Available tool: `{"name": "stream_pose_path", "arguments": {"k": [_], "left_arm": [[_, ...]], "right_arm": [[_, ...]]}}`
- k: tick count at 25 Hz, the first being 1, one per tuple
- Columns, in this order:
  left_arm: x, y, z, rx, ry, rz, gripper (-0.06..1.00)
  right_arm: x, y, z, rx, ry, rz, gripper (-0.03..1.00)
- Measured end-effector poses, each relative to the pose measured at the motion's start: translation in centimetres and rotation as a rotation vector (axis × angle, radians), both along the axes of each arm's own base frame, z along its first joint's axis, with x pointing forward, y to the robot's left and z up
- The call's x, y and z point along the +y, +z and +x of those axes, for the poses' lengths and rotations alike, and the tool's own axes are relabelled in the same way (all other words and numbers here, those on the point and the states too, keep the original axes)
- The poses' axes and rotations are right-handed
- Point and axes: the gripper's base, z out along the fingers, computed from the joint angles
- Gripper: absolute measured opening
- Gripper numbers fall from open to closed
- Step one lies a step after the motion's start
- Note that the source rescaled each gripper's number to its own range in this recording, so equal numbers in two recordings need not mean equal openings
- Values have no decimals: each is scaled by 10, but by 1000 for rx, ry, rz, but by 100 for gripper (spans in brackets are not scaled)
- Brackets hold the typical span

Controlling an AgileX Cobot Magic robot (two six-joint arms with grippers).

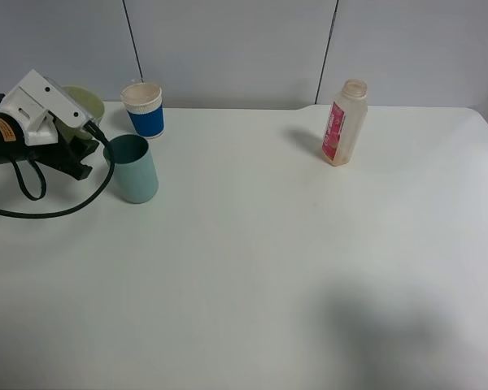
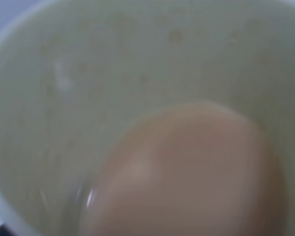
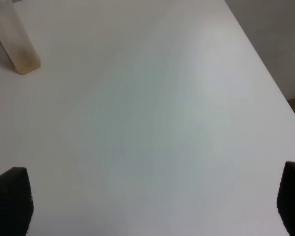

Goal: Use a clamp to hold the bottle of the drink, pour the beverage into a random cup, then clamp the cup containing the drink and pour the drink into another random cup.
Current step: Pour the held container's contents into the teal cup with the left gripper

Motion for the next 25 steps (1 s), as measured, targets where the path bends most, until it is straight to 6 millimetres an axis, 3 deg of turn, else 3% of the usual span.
{"name": "stream_pose_path", "arguments": {"k": [9, 25], "left_arm": [[-1, 13, 13, -57, -30, 37, 1], [-4, 9, 11, -34, -106, 105, 1]], "right_arm": [[0, 0, 0, 0, 0, 0, 99], [0, 0, 0, 0, 0, 0, 99]]}}
